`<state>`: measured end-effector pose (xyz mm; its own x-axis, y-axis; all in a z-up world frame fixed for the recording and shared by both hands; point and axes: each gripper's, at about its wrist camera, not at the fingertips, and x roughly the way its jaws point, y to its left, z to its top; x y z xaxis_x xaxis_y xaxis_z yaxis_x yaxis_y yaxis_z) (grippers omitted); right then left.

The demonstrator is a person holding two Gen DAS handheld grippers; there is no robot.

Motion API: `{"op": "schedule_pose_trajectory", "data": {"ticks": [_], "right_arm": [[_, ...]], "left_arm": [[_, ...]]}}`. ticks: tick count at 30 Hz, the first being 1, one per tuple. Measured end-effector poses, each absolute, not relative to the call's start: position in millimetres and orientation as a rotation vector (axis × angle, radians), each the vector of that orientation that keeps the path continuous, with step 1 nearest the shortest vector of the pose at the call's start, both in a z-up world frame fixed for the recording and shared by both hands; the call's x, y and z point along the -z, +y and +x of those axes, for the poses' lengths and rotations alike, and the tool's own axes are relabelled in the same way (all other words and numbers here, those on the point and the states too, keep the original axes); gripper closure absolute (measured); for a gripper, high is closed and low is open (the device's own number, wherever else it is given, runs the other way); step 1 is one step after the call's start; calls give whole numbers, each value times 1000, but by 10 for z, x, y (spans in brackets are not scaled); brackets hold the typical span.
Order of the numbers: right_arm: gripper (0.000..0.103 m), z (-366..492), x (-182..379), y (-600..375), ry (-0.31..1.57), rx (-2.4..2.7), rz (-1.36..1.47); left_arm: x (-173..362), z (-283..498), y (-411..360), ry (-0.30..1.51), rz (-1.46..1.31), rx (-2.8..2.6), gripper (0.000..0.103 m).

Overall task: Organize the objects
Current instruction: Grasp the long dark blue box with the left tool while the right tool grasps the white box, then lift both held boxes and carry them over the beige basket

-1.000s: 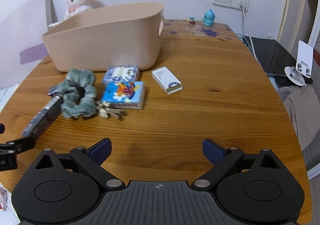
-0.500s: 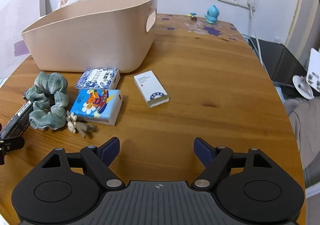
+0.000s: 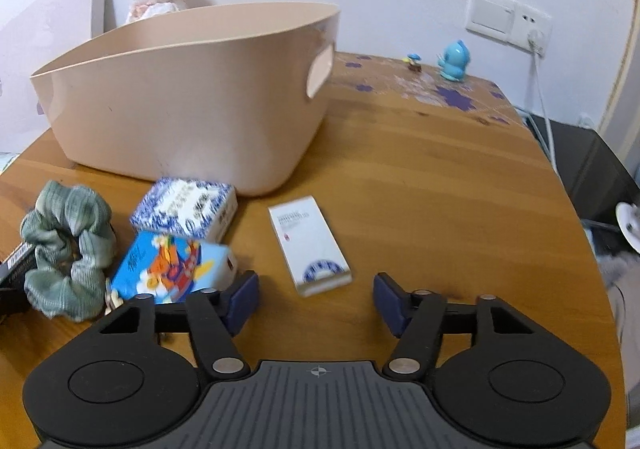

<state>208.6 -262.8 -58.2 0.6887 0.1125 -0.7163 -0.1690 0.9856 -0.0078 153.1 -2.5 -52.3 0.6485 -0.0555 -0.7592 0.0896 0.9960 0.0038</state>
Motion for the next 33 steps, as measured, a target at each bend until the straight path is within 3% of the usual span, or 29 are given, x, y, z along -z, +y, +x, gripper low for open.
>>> {"op": "schedule_pose_trajectory", "data": {"ticks": [2,3,4,18,33], "right_arm": [[61,2127,576,-2598,794,-166,-79],[73,2131,570,-2576,795,-168,-83],[73,2127,565,-2548,794,-168,-94],[74,1726,354,-2568,742,-158,-81],[75,1478,-698,-2549,484,-194,-62]], "left_arm": [[510,1530,-47,864,45,101,66],[506,1529,-59,866,46,109,74],[505,1524,-71,868,47,116,78],[330,1325,13,826,30,122,78],[-672,1539,30,560,84,91,78]]}}
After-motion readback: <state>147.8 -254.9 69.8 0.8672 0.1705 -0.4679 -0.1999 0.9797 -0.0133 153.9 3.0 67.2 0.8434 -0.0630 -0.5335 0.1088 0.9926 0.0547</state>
